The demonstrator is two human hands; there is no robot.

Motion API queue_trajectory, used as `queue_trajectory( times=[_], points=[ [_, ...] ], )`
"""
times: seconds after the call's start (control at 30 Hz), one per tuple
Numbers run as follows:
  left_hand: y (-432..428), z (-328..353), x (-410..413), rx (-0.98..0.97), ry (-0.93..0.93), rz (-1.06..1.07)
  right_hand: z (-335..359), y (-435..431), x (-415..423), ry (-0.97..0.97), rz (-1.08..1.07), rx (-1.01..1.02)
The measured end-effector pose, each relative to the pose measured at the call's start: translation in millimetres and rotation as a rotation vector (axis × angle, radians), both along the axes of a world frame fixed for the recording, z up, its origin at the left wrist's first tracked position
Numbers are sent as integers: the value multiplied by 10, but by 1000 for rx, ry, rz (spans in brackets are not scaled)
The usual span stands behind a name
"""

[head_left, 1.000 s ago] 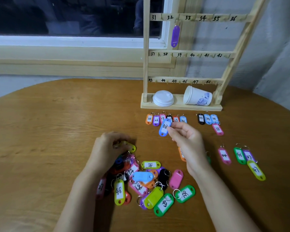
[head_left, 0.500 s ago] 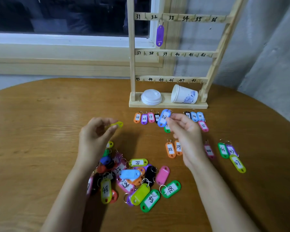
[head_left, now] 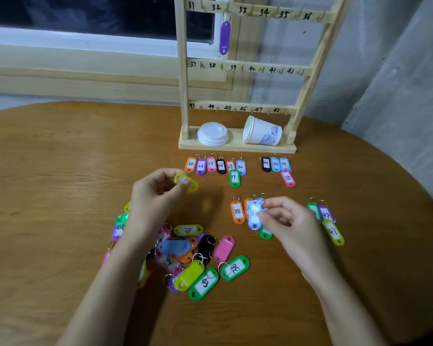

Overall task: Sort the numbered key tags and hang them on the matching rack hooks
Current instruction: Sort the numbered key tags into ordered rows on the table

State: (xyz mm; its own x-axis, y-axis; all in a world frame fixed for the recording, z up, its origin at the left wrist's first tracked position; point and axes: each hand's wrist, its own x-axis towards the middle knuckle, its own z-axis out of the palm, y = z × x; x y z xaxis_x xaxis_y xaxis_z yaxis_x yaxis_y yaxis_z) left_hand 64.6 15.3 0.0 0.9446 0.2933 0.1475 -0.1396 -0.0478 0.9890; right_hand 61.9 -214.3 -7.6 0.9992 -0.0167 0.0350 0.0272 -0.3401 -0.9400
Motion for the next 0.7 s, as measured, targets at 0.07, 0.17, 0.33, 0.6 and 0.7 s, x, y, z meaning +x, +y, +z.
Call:
queue_trajectory(
  times=[0.07,0.17,0.33,0.6,0.7],
  points=[
    [-2,10,-35,7,2,-26,-85,56,-80,-33,13,-86],
    [8,5,-77,22,23,-34,-173,115,-128,-78,8,-215],
    [-24,14,-147,-3,81,-48,-185,141,-142,-174,-51,-412],
    [-240,39,-258,91,79,-167,7,299,-144,-147,152,-94],
    [-281,13,-278,118,84,-212,13,329,-163,-94,200,-36]
  ],
)
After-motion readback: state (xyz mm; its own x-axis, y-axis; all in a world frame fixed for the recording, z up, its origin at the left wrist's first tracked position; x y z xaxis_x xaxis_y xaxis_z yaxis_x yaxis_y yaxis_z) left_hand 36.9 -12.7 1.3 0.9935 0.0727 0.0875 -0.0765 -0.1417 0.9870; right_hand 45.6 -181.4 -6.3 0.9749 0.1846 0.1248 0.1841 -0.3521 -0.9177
